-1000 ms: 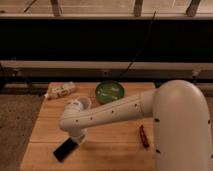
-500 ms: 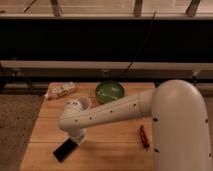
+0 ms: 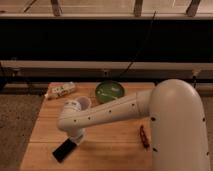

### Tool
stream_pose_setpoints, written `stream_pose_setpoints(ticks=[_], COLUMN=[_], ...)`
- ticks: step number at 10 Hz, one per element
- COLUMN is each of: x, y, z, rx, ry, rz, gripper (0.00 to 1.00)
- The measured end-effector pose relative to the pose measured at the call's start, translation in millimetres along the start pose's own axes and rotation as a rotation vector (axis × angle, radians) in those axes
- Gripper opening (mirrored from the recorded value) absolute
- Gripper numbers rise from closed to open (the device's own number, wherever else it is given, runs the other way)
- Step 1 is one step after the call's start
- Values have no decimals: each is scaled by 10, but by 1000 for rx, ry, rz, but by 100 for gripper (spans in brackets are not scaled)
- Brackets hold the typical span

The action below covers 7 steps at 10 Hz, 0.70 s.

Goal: Push the eraser across the table

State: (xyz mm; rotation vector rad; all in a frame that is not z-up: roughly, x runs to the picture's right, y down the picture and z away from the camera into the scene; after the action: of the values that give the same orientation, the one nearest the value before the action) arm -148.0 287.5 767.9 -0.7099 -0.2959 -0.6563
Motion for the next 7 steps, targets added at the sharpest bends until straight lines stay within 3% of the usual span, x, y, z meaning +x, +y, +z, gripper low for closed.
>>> stream_pose_setpoints(ticks=[7], x=[-159], y=[-106], z=[43], rx=[10], ry=[-41], rz=[-28], gripper=[6])
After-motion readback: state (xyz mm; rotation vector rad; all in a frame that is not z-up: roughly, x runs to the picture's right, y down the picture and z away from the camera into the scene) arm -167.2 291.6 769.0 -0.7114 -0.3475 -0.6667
